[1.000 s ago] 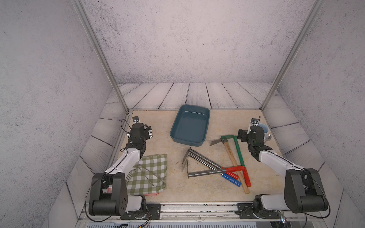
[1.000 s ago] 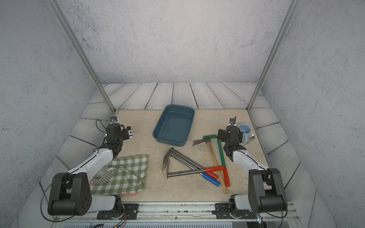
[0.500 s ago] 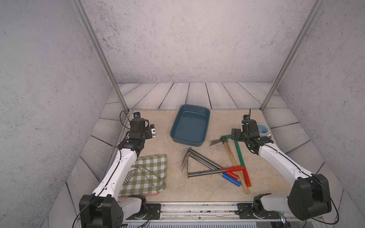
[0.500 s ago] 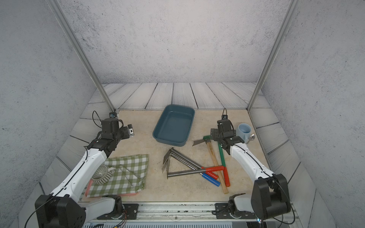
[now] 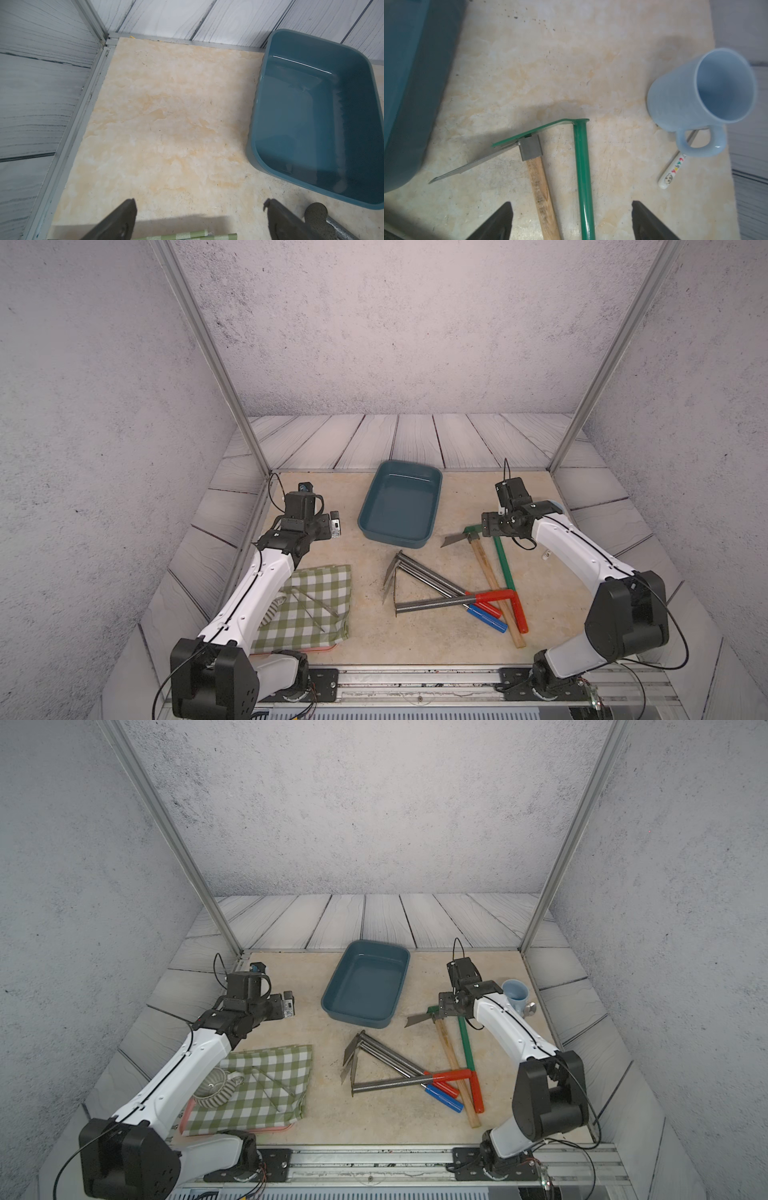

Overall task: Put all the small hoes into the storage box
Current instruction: Pick up the hoe from the center of the board.

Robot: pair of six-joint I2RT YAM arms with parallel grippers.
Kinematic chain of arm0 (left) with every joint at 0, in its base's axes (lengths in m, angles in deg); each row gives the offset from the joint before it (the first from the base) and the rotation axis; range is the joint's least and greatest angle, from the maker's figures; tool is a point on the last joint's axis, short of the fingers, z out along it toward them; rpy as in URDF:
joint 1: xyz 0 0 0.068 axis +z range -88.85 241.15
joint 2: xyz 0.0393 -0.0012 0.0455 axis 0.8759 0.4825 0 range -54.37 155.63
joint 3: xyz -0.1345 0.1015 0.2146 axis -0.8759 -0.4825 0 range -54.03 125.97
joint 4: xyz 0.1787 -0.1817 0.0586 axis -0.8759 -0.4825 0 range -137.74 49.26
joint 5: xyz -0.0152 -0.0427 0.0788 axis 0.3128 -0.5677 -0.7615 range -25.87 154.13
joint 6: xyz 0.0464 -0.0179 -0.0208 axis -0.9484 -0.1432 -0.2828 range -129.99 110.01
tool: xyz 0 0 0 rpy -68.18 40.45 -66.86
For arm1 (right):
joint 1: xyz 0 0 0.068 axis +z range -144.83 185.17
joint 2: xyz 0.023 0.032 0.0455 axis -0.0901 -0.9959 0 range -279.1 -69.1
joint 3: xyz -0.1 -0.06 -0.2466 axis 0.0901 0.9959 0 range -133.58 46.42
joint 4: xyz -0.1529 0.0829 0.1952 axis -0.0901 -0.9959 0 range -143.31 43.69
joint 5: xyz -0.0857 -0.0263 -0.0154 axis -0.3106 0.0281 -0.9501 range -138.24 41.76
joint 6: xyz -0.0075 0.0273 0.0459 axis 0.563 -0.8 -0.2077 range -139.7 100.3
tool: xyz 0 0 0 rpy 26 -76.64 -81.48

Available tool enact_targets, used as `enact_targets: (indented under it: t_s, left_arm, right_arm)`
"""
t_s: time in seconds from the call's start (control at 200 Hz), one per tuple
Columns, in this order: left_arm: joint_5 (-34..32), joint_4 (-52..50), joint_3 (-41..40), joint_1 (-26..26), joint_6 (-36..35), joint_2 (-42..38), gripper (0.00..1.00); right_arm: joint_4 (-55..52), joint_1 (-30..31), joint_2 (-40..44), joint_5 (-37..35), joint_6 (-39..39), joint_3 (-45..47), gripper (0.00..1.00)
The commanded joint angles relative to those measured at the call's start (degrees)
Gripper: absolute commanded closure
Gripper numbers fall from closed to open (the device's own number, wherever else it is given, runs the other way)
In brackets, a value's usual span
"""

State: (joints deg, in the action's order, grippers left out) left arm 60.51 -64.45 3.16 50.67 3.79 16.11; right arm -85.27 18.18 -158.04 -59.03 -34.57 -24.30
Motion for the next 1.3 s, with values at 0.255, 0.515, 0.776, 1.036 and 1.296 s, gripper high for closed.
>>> enact_targets:
  t_s: [0.255,0.515,0.776,1.036,1.296]
  left_arm:
    - [3.87,-0.72,1.87,-0.51,0.83,1.45,0.00]
    - [5.11,-1.07,1.88,-0.69,1.16,1.92,0.01]
    - [5.55,-0.97,1.75,-0.86,1.23,2.21,0.02]
    - [6.16,-0.64,2.09,-0.86,1.33,3.49,0.02]
    - [6.59,-1.12,2.57,-0.86,1.25,4.65,0.02]
  right_arm:
    - [-8.75,-5.79,-10.80,5.18,4.46,-6.71,0.20]
    - [-5.18,-6.98,-15.31,7.66,2.66,-6.17,0.30]
    - [-3.84,-8.39,-20.02,8.66,1.18,-5.50,0.38]
    - [-2.82,-8.50,-21.52,9.20,0.45,-5.04,0.47]
    - [-2.61,-8.44,-22.71,8.33,-0.09,-4.86,0.56]
